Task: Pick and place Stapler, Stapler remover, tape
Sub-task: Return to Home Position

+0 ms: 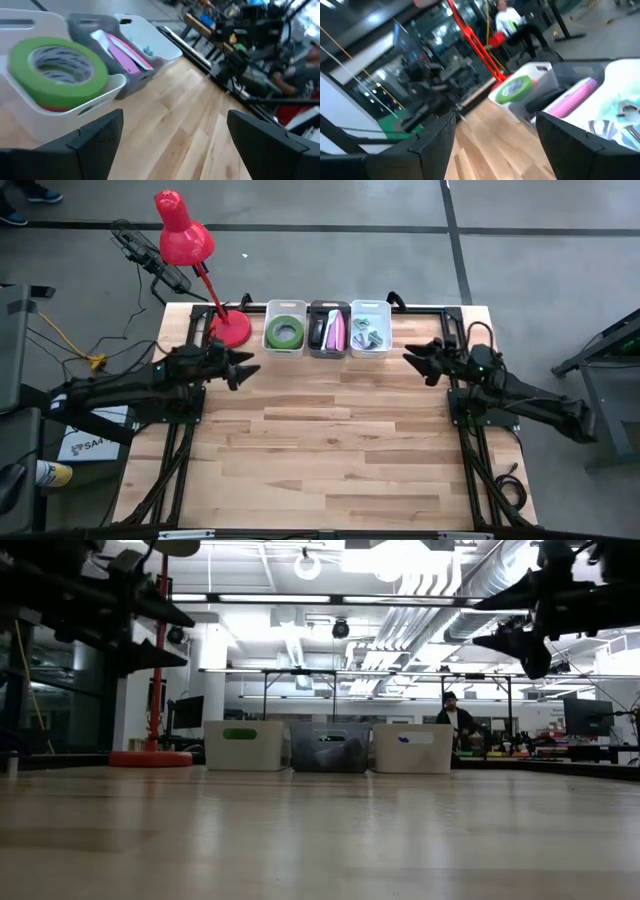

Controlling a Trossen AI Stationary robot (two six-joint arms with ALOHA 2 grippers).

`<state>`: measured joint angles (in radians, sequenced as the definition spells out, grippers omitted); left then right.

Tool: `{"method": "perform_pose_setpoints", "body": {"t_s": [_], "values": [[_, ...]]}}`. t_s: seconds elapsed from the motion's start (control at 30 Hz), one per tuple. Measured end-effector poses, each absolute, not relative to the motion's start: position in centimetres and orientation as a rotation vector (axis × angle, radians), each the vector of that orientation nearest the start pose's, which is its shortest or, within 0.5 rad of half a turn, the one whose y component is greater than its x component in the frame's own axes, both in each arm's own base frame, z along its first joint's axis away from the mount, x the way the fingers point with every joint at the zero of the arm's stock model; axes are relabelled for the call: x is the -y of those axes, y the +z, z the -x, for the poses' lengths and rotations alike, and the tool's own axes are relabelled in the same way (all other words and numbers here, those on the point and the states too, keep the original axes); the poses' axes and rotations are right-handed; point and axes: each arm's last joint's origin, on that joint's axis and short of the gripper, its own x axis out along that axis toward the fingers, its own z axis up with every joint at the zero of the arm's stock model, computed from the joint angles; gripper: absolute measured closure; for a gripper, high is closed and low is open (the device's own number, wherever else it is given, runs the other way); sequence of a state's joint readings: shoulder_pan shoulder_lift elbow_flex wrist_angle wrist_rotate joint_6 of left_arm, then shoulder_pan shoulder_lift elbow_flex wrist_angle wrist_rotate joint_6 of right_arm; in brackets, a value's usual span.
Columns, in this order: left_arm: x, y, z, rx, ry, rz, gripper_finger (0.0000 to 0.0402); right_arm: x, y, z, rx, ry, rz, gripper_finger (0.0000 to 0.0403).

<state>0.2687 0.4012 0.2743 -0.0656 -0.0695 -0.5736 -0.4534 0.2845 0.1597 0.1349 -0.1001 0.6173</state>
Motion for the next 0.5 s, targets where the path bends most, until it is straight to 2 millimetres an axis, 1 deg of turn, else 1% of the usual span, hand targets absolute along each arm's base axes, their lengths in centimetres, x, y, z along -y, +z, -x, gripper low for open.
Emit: {"method": "perform_pose_setpoints", "body": {"t_s": [0.1,0.23,0.37,0.5], "values": [[-3.2,20.9,-10.7,-0.05,0.392,0.609,0.0053,4.4,20.4,-9.7,0.163,-0.329,-0.604,0.0135],[-3.0,20.7,-9.7,-0.016,0.389,0.615,0.0053,4.3,20.2,-9.1,0.218,-0.357,-0.595,0.0135],[-2.9,20.6,-9.0,-0.001,0.438,0.608,0.0053,4.4,18.9,-8.9,0.251,-0.428,-0.595,0.0134],[-2.8,20.5,-8.6,-0.008,0.454,0.608,0.0053,4.4,18.2,-9.1,0.292,-0.412,-0.588,0.0135]]}}
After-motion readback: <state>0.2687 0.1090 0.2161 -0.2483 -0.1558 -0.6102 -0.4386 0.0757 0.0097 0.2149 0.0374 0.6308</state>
